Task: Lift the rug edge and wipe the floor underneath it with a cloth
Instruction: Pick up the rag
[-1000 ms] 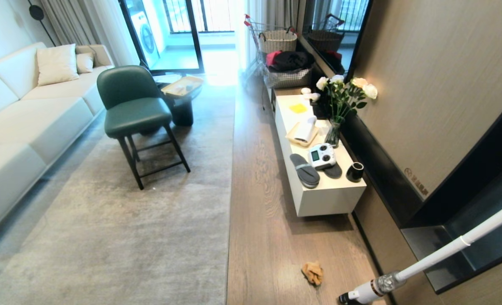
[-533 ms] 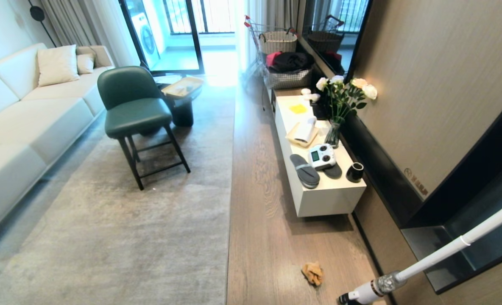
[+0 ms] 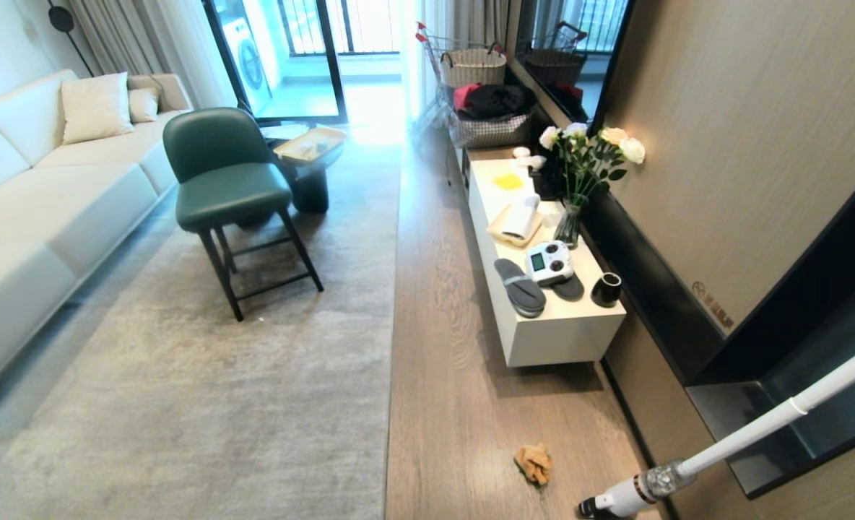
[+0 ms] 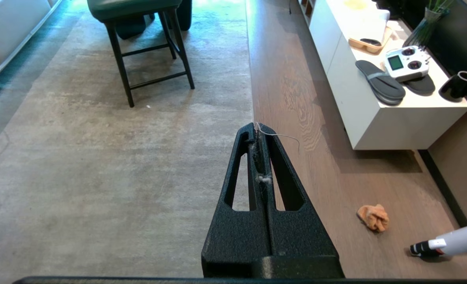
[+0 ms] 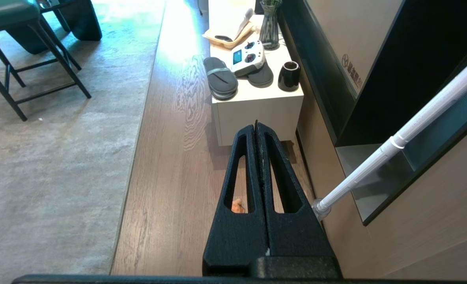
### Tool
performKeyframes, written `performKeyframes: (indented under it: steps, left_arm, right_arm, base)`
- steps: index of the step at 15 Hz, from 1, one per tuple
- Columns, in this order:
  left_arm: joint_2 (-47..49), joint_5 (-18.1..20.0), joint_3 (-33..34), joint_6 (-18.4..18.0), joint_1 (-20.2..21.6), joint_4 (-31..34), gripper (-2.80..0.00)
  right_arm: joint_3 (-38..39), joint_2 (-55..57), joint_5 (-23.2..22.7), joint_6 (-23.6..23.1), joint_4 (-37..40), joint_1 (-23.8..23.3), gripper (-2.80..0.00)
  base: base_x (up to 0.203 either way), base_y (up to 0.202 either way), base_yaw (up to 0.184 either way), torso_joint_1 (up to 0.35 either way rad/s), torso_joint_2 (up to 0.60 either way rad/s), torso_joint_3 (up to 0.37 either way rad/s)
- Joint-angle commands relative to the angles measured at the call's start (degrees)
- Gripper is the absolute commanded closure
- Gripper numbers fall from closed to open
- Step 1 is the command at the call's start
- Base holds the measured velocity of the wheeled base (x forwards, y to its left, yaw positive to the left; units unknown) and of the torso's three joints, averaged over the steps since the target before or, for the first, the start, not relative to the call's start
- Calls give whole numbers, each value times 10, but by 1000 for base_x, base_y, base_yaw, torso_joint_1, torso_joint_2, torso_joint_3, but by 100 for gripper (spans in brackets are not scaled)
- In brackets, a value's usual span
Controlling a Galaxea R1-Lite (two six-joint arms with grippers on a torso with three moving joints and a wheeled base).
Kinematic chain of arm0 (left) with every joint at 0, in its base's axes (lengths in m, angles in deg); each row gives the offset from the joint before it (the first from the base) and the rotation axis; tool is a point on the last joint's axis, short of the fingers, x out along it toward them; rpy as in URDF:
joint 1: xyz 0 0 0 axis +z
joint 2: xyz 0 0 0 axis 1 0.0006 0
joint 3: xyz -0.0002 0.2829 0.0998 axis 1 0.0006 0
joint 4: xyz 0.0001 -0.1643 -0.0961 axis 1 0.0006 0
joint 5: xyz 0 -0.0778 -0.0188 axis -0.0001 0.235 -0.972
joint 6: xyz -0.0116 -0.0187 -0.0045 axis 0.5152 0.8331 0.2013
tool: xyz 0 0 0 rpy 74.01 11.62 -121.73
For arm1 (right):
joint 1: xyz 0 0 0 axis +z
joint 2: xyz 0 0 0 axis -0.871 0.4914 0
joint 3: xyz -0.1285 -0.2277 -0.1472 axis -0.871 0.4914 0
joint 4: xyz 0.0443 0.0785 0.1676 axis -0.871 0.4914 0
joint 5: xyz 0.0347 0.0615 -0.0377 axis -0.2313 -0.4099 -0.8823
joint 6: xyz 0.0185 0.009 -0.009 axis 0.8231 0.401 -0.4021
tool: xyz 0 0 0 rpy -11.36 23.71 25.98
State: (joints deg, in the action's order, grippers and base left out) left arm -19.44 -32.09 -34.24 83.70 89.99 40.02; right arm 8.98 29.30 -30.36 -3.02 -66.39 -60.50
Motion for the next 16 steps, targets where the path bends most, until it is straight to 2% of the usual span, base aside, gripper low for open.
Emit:
performKeyframes:
  steps: [1,16]
  left_arm:
    - [0,-1,0,1,0,0,0]
    - [0,0,0,0,0,0,0]
  right_arm:
    - [0,1,0,0,0,0,0]
    - [0,1,1,3,0,0,0]
  base:
    - [0,0,0,-104,244,128]
    - [0,0,0,-133,317,180]
